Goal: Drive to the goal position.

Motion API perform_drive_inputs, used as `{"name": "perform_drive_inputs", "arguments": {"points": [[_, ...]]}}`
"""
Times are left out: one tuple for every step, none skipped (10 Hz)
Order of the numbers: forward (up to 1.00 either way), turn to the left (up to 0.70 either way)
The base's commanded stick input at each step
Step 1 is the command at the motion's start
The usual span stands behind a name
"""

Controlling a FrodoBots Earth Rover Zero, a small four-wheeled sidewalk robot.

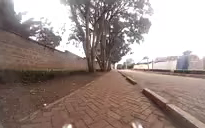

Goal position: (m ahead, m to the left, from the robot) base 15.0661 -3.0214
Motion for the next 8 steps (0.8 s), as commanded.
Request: {"name": "perform_drive_inputs", "arguments": {"points": [[0.70,0.00],[0.70,0.00],[0.70,0.00],[0.70,0.00],[0.70,0.00],[0.70,0.00],[0.70,0.00],[0.70,0.05]]}}
